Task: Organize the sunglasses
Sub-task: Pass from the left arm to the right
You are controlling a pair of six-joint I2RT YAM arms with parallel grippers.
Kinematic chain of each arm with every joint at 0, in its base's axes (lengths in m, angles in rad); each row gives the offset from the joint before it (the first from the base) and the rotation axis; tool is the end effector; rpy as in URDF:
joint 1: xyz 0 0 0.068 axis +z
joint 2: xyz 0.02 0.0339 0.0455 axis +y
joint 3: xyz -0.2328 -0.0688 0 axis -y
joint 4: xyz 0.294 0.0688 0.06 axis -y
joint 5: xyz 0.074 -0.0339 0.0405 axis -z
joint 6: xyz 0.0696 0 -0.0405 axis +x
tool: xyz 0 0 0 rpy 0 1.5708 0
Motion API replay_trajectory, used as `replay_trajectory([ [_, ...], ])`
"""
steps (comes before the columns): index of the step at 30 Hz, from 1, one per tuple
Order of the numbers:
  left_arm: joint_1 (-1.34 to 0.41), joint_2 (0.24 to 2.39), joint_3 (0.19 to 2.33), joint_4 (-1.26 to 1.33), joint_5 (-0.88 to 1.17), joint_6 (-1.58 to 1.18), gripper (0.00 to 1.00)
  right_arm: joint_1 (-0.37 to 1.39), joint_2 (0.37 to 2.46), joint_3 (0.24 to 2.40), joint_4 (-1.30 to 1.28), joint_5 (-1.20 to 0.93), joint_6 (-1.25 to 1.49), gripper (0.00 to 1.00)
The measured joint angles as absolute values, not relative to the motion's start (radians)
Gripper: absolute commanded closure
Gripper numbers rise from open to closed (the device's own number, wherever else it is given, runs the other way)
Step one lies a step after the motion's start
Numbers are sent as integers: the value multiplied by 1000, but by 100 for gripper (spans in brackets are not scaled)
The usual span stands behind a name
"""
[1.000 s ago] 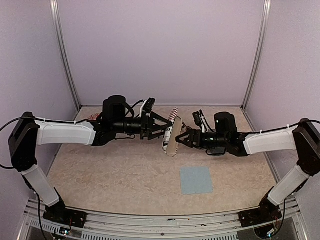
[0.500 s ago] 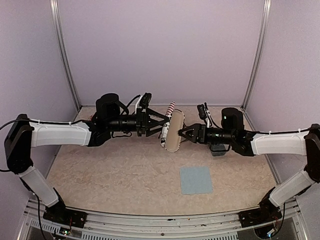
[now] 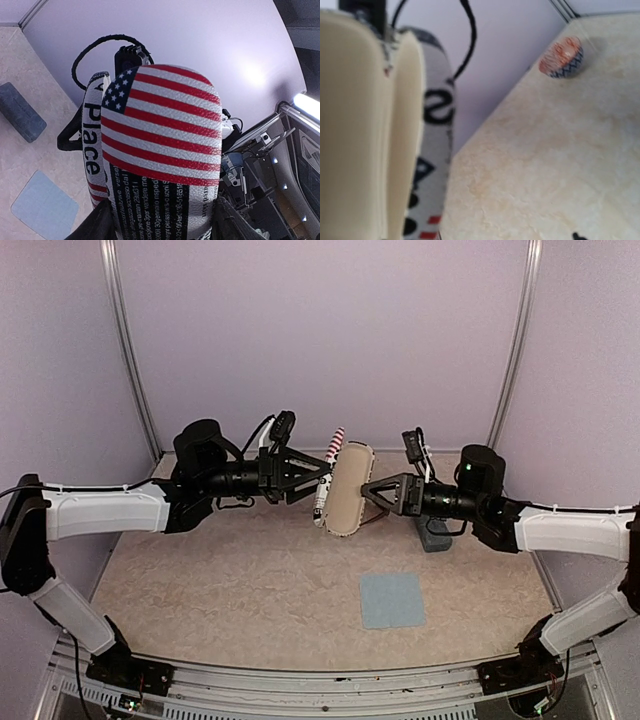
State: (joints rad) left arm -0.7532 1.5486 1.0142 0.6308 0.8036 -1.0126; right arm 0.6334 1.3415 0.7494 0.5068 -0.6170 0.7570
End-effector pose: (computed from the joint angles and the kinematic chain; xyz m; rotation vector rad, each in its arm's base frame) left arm 0.2722 -0.3239 0.2599 0.5699 1.7913 -1.9080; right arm 0.2783 0.2543 0.2148 -0.4183 1.8459 1.5129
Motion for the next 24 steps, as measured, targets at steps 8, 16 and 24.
replay_trajectory([
  [8, -753, 1508, 995, 647, 808, -1000, 100, 634, 1267, 749, 509, -618, 761, 22],
  [16, -752, 1496, 984, 648, 809, -991, 100, 641, 1252, 749, 529, -624, 779, 24],
  [24, -752, 1485, 969, 649, 808, -986, 100, 697, 1301, 781, 535, -627, 784, 36],
])
